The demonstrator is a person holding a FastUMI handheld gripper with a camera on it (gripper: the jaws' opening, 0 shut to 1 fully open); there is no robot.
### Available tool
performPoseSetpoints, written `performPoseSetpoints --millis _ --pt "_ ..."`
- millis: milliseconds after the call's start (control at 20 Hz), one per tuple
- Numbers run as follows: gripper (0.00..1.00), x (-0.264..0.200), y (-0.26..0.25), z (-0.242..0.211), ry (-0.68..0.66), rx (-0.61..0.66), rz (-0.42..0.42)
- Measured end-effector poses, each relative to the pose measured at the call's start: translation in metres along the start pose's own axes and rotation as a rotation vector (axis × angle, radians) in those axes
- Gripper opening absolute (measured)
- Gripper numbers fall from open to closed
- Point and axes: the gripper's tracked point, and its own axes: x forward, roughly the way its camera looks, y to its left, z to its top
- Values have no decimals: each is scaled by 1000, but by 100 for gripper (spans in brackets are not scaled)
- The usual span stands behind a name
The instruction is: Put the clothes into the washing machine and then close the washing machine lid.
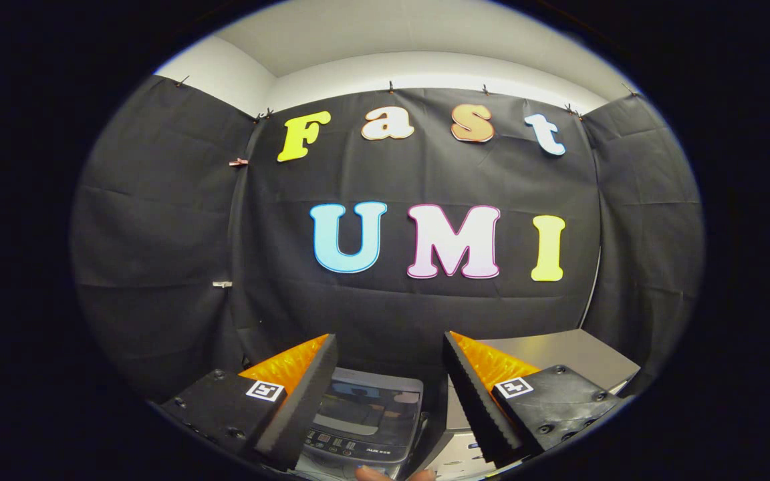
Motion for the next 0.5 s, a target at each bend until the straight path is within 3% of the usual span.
performPoseSetpoints --millis 500 --pt "99 -23 -27 -17 23 28 -139"
